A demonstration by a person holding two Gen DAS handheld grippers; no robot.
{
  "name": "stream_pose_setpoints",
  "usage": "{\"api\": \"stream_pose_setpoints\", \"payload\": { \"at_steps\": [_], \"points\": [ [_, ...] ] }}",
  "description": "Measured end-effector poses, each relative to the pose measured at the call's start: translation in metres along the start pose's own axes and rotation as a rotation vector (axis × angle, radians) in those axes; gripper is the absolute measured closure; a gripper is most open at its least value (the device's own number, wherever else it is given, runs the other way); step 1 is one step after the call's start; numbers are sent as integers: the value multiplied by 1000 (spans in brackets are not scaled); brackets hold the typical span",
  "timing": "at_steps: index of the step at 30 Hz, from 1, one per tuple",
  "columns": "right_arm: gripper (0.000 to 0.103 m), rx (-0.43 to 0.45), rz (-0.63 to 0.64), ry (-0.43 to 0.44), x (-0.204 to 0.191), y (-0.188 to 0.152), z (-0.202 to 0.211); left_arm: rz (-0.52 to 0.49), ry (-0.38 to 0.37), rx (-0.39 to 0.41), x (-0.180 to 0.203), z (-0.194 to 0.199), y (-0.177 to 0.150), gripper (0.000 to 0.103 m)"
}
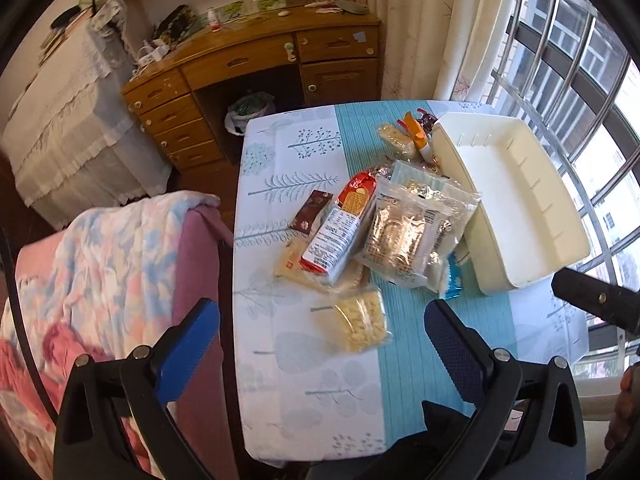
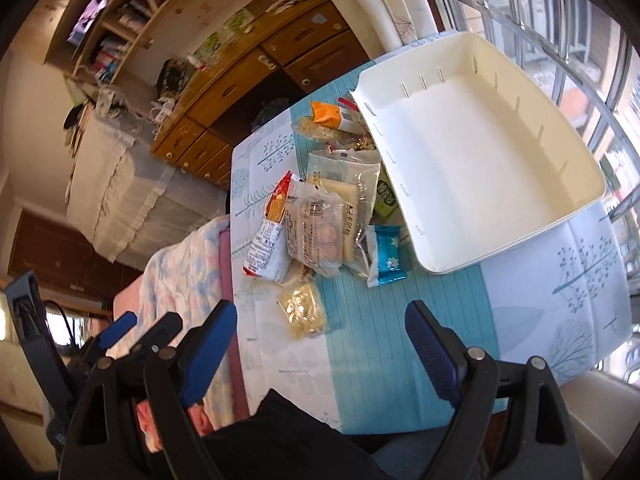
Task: Organize snacks
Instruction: 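Grasp the red-and-white biscuit roll with the left tool while the right tool grasps a clear cracker bag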
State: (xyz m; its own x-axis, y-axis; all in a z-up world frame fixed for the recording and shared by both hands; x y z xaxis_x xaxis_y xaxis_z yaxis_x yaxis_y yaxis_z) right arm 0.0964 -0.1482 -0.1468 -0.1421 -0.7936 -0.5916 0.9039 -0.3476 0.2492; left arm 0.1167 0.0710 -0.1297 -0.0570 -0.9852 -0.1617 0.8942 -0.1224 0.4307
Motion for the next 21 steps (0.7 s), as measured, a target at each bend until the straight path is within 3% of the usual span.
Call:
{"api": "stream_pose_setpoints", "payload": {
  "at_steps": [10,21],
  "points": [
    [16,-14,-292,-42,-9,15,-66,-108,-141,27,-20,-85,21,0],
    [16,-47,-511,-121,6,22,-142,-207,-237,79,-6,-169,26,1]
  ]
}}
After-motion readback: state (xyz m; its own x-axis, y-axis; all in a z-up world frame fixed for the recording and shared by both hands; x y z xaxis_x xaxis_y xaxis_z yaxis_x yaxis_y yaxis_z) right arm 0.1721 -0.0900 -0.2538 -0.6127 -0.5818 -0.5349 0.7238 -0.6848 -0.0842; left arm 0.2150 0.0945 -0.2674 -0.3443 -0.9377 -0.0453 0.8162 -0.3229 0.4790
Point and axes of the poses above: each gripper's, at about its wrist camera, not at the fingertips, and z roughly against the way its jaws point, x to its right, y to its top, the point moved 4 cm from there along -z, roughly the way its jaws point, and after that the axes turned 5 degrees about y, right-handed, at the moved point
